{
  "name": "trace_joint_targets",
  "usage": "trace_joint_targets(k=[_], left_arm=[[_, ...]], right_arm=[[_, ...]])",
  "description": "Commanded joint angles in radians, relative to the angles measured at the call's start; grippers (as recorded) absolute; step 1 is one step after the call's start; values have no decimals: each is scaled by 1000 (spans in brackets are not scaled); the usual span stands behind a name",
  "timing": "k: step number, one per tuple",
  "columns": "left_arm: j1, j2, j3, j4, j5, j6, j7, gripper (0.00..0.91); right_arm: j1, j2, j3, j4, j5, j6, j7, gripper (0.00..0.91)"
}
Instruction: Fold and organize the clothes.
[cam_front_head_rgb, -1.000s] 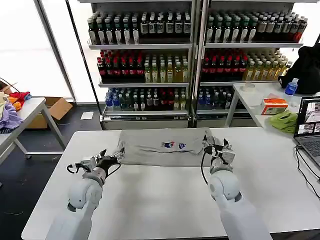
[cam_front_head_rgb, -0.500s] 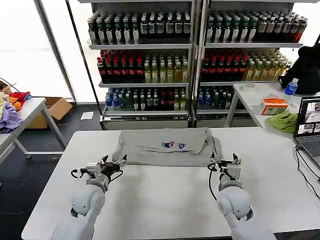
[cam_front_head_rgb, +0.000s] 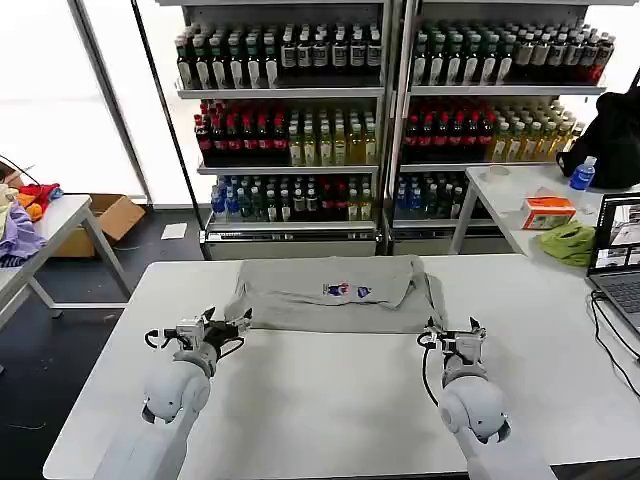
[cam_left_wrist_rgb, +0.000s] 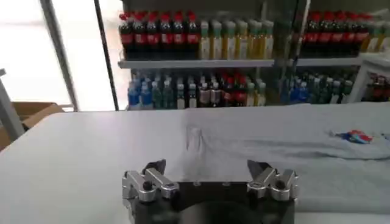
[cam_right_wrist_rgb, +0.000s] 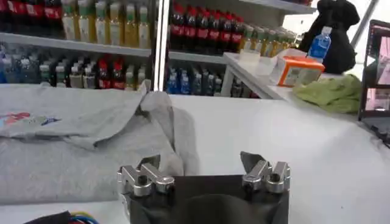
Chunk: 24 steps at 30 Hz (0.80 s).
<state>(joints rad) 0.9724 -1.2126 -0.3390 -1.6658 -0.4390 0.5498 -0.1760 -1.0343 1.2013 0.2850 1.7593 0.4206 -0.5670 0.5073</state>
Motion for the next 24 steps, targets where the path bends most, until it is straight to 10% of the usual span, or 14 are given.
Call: trace_joint_targets(k=[1, 8, 10, 11, 14, 24], left_arm=[[-55, 8, 11, 94, -2, 2, -1, 907], [-78, 10, 29, 133, -11, 13, -3, 826], [-77, 10, 31, 136, -13, 18, -4, 453], [-75, 10, 32, 138, -12, 19, -6, 232], [-64, 5, 39, 138, -9, 24, -14, 71], [-10, 14, 52, 108, 12, 19, -9, 10]], right_arm=[[33, 2, -3, -50, 8, -12, -4, 907], [76, 28, -21, -101, 27, -12, -8, 907], [77, 38, -21, -118, 26, -12, -14, 877], [76, 40, -21, -122, 27, -11, -15, 625], [69, 53, -18, -134, 45, -11, -15, 30], [1, 67, -13, -119, 44, -8, -40, 0]])
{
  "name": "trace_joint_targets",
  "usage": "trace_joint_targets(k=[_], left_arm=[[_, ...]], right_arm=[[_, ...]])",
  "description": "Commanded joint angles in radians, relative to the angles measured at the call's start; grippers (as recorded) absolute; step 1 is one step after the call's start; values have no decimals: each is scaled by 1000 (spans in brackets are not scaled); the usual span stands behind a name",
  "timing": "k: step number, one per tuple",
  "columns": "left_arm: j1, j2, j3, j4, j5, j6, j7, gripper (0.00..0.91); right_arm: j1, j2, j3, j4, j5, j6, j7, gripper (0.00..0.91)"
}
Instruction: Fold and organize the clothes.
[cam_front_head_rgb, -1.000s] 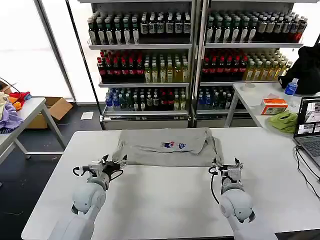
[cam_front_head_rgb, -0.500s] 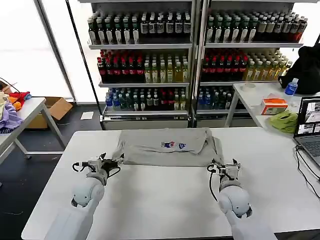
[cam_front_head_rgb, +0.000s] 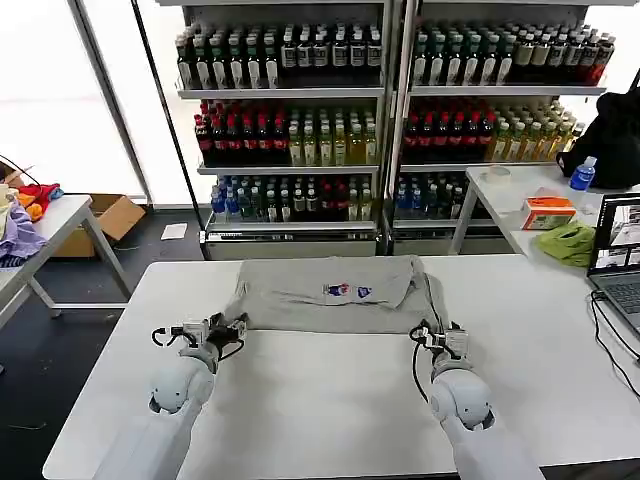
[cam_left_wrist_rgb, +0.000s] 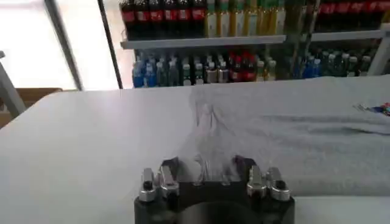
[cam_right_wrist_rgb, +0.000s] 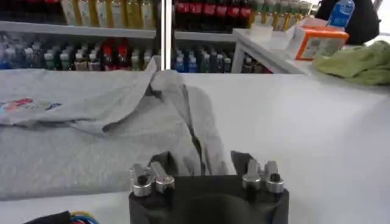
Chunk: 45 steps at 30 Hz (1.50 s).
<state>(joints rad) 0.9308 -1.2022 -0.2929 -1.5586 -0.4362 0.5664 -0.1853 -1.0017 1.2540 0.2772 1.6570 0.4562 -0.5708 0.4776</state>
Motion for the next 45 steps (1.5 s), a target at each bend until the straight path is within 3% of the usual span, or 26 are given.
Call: trace_joint_targets(k=[1, 14, 23, 29, 37, 45], left_arm=[[33, 4, 5, -4, 8, 3, 0, 10], [147, 22, -30, -170, -3, -1, -6, 0], [384, 44, -102, -480, -11, -6, -31, 0], [595, 34, -132, -675, 36, -28, -32, 0], [833, 33, -210, -791, 72, -64, -35, 0], [938, 22, -181, -799, 114, -91, -26, 0]], right_arm=[[-34, 15, -5, -16, 8, -4, -11, 0], [-114, 10, 19, 101, 7, 10, -16, 0], [-239, -24, 37, 325, 29, 2, 2, 0], [-427, -30, 68, 492, 28, 13, 21, 0], [-684, -94, 109, 626, -8, 75, 36, 0], [-813, -127, 93, 637, -74, 156, 62, 0]])
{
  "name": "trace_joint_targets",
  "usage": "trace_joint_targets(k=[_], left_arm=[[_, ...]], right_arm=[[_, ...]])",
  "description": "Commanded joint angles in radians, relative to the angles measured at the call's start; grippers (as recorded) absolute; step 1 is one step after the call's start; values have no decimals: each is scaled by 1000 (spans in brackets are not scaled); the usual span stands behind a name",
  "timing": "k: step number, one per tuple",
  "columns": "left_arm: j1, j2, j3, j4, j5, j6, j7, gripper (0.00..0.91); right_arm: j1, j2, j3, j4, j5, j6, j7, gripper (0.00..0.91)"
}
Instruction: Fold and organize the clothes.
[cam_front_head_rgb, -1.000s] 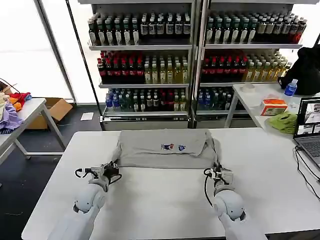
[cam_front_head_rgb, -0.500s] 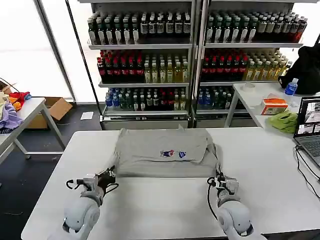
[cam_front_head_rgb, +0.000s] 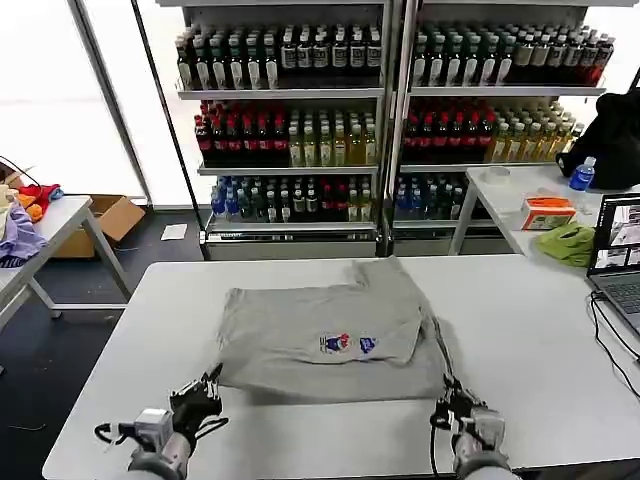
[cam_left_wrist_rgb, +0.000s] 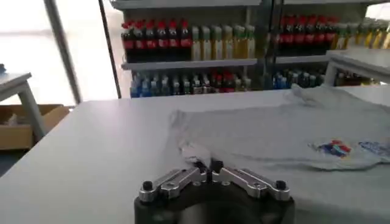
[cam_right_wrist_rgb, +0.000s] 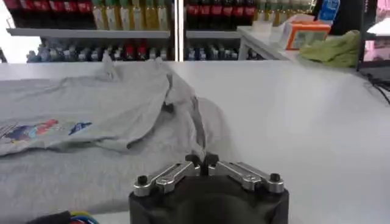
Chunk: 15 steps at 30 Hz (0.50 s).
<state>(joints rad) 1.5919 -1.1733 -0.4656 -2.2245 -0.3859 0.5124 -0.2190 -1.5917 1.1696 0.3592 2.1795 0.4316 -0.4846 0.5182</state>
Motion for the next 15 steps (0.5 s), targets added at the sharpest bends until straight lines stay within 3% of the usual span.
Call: trace_joint_targets(k=[1, 5, 15], left_arm=[[287, -5, -10, -133, 65, -39, 9, 0], [294, 2, -20, -132, 79, -40, 22, 0], [303, -6, -11, -106, 100, -55, 20, 10]], right_arm=[[-236, -46, 10, 122, -52, 74, 25, 0], [-241, -64, 11, 136, -47, 69, 53, 0], [-202, -75, 8, 108, -61, 62, 53, 0]])
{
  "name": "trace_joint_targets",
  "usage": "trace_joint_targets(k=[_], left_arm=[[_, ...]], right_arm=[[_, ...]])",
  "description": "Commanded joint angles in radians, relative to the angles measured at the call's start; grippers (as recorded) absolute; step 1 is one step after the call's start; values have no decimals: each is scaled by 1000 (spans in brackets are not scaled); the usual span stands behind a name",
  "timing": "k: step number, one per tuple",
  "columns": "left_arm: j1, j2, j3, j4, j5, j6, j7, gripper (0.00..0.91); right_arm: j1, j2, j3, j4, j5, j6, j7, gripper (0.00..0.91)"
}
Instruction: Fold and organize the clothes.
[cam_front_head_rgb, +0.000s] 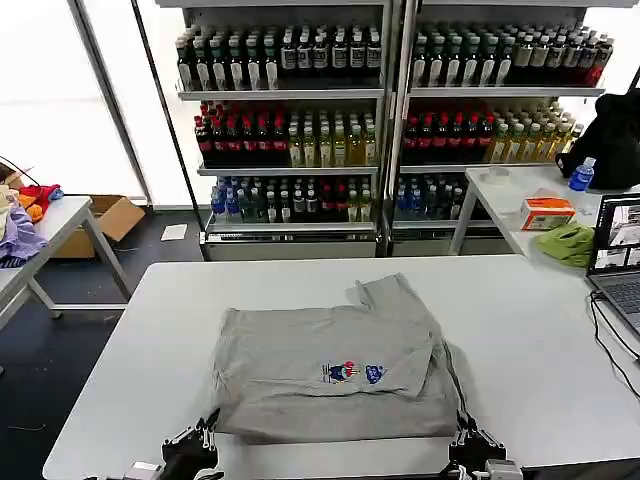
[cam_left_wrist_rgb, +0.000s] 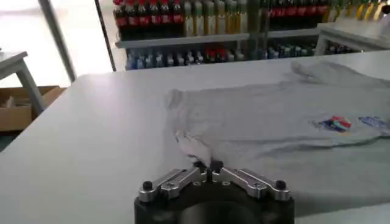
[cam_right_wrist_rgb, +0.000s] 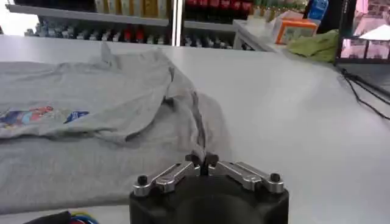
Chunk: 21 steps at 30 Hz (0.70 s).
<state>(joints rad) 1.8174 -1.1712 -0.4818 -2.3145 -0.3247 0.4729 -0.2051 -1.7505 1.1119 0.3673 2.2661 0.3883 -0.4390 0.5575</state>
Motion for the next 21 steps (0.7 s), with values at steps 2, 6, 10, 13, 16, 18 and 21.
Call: trace_joint_targets(k=[2, 6, 10, 13, 16, 18, 21], left_arm=[[74, -17, 10, -11, 46, -18, 9, 907], [77, -23, 7, -43, 41, -16, 8, 907], [69, -28, -3, -106, 6, -7, 16, 907], [41, -33, -36, -176, -33, 7, 13, 907], [-9, -37, -108, -242, -135, 32, 1, 907], [-50, -36, -152, -247, -143, 31, 8, 907], [-120, -14, -226, -230, -152, 30, 32, 907]], right_arm=[[-42, -15, -3, 17, -20, 9, 12, 907], [-59, -8, -7, 26, -57, 3, 10, 907], [-64, 4, 19, 74, -59, 27, 21, 907], [-48, 11, 78, 138, -23, 24, 24, 907], [-2, 19, 154, 177, 12, 22, 24, 907], [33, 23, 199, 188, 50, 18, 18, 907], [114, 19, 265, 162, 125, -3, 7, 907]])
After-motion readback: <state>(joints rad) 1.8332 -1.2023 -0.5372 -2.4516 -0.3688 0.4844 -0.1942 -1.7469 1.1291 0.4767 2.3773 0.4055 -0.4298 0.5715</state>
